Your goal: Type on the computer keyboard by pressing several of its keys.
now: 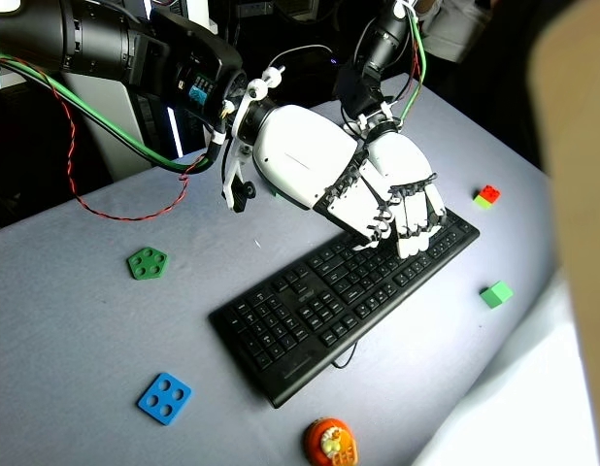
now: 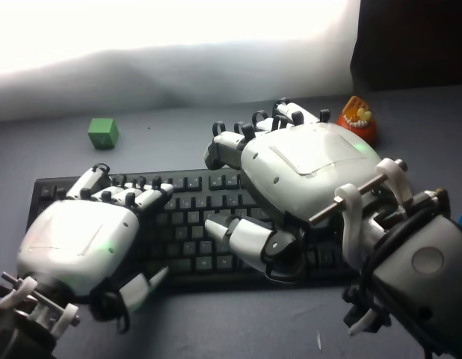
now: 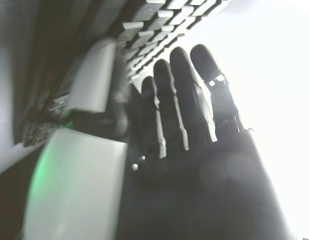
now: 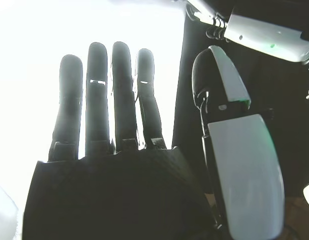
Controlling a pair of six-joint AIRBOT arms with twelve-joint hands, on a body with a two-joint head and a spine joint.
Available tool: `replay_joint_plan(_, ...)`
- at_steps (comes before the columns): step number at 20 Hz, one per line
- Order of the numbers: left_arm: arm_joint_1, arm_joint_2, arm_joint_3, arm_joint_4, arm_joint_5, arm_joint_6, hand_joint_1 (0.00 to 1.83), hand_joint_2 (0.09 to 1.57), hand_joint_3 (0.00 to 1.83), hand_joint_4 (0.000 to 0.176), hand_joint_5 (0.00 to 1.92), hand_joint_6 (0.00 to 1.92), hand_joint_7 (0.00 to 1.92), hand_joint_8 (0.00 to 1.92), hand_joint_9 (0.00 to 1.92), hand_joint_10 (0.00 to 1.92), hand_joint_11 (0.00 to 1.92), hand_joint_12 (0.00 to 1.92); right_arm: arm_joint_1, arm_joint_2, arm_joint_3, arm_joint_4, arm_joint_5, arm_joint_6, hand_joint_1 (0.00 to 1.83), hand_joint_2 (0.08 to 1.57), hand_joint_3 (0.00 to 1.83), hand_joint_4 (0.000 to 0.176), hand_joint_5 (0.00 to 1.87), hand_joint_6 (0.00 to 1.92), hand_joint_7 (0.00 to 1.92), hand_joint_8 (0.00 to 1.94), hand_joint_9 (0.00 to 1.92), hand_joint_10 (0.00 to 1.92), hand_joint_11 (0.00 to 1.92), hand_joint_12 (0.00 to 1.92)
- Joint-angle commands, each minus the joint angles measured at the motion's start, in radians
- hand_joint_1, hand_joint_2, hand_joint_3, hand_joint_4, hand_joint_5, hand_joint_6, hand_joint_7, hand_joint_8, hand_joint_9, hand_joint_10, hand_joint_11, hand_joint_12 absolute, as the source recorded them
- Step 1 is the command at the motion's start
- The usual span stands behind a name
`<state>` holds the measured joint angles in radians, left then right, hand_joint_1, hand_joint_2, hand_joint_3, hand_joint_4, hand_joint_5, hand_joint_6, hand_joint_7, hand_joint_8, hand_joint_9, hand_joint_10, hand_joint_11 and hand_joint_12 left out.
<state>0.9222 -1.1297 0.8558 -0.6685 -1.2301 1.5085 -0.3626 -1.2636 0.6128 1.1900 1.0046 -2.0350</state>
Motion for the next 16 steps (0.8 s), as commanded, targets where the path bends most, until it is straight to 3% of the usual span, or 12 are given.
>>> replay_joint_plan(1, -0.006, 0.023, -0.010, 0.049, -0.084, -0.001, 0.17, 1.29, 0.02, 0.000, 0.37, 0.01, 0.45, 0.00, 0.49, 0.03, 0.00, 1.36, 0.003, -0.001, -0.005, -0.087, 0.042, 0.007, 0.69, 1.20, 0.00, 0.000, 0.36, 0.52, 0.55, 0.00, 0.30, 0.72, 0.00, 1.56)
replay_joint_plan(10, -0.027, 0.139, -0.066, 0.048, -0.010, -0.008, 0.01, 1.33, 0.01, 0.000, 0.39, 0.01, 0.51, 0.03, 0.54, 0.03, 0.00, 1.38, -0.006, -0.012, -0.006, -0.087, 0.072, 0.005, 0.69, 1.19, 0.00, 0.000, 0.40, 0.53, 0.57, 0.01, 0.32, 0.73, 0.00, 1.60)
replay_joint_plan(12, -0.042, 0.161, -0.077, 0.048, 0.010, -0.008, 0.00, 1.36, 0.01, 0.000, 0.39, 0.00, 0.54, 0.02, 0.54, 0.03, 0.00, 1.36, -0.007, -0.012, -0.006, -0.087, 0.074, 0.005, 0.53, 1.18, 0.00, 0.000, 0.38, 0.56, 0.58, 0.01, 0.30, 0.79, 0.00, 1.61)
replay_joint_plan(15, -0.060, 0.184, -0.088, 0.048, 0.033, -0.008, 0.00, 1.36, 0.01, 0.000, 0.39, 0.01, 0.54, 0.01, 0.55, 0.03, 0.00, 1.36, -0.010, -0.013, -0.006, -0.088, 0.072, 0.005, 0.51, 1.17, 0.00, 0.000, 0.39, 0.57, 0.59, 0.01, 0.31, 0.80, 0.00, 1.62)
replay_joint_plan(16, -0.063, 0.192, -0.091, 0.048, 0.036, -0.008, 0.00, 1.37, 0.01, 0.000, 0.41, 0.02, 0.55, 0.02, 0.56, 0.04, 0.00, 1.37, -0.010, -0.013, -0.006, -0.089, 0.072, 0.005, 0.41, 1.18, 0.00, 0.000, 0.43, 0.58, 0.63, 0.03, 0.34, 0.81, 0.00, 1.65)
